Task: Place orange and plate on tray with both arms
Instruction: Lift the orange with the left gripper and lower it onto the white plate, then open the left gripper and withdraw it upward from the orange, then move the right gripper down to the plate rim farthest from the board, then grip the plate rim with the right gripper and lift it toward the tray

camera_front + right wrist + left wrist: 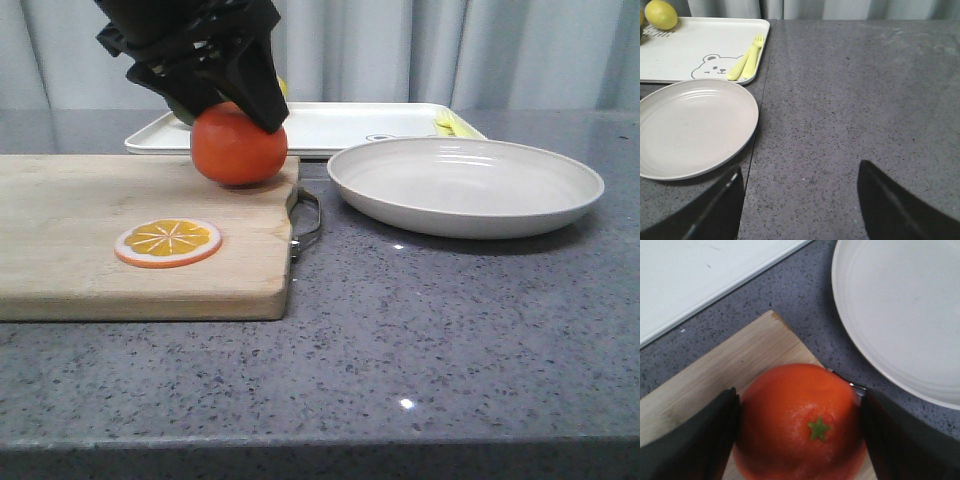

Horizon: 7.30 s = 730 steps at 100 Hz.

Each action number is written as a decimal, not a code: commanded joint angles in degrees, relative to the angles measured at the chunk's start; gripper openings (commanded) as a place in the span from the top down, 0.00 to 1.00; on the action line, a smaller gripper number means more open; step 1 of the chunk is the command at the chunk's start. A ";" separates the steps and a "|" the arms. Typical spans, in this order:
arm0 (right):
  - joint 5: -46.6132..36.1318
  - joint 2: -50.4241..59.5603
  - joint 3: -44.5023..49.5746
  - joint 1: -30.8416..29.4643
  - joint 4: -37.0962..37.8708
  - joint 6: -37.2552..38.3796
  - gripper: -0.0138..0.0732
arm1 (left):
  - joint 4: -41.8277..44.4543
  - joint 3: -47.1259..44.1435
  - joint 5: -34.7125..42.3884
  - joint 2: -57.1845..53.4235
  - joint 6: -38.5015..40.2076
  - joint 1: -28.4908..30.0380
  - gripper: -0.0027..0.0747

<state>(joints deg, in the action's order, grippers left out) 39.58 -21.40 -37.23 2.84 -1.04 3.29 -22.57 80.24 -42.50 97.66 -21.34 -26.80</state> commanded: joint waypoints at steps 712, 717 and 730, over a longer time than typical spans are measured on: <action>-16.50 -62.69 -17.42 3.12 -25.66 -5.98 0.86 | 21.19 -49.92 29.40 -60.69 19.18 8.05 0.23; -16.64 -62.69 -17.42 3.12 -26.05 -5.98 0.88 | 21.19 -49.92 29.40 -60.69 19.18 8.05 0.23; -16.71 -62.69 -17.42 3.12 -28.36 -5.98 0.94 | 21.19 -49.92 29.40 -60.69 19.18 8.05 0.23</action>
<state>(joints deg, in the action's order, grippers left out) 24.54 -85.65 -53.08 6.13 -28.12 -1.80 -0.87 28.90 -17.67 37.14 -2.69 -19.10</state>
